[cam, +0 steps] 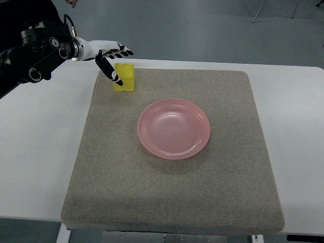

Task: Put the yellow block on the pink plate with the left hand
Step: 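Close the left hand fingers around the yellow cube and lift it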

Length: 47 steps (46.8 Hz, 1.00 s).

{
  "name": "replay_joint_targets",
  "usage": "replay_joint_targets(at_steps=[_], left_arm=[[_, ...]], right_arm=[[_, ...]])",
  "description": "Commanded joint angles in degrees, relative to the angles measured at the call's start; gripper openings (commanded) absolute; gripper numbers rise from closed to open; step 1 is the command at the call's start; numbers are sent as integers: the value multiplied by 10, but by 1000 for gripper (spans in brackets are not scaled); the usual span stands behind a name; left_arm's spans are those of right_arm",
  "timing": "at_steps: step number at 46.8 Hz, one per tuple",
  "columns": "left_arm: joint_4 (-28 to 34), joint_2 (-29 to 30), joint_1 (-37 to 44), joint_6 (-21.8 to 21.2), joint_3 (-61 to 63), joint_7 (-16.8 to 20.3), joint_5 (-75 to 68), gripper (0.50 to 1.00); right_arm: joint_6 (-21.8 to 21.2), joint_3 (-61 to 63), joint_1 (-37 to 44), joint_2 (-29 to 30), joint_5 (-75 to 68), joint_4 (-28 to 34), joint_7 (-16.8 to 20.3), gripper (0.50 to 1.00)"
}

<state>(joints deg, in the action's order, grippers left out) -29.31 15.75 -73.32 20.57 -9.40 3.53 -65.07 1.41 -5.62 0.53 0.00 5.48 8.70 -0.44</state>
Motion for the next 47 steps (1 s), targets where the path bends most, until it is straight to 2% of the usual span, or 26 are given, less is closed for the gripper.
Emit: replay_joint_targets(at_steps=[1,14,21,33,39,42,47], left_arm=[[0,-7,5,-29,2,0,-39,973],[7,-29,17,-69,2,-1,-143,954],[9,-36,25,-77,3,-1,-161,934],[10,-36,26,-77,3,-2,-164,782],[15,-38,27,-77,3,-2,-165,716],[15,-39,27,-77,3,-2,-168,699],[15,-38,27,-77,3,-2,-168,630]], right_arm=[[0,0,0,0,0,0,0,924],[0,0,0,0,1,0,0,924],[0,0,0,0,0,0,0,924],[0,0,0,0,1,0,0,924],[0,0,0,0,0,0,0,924],[0,0,0,0,0,0,0,924],[0,0,0,0,0,0,0,924]])
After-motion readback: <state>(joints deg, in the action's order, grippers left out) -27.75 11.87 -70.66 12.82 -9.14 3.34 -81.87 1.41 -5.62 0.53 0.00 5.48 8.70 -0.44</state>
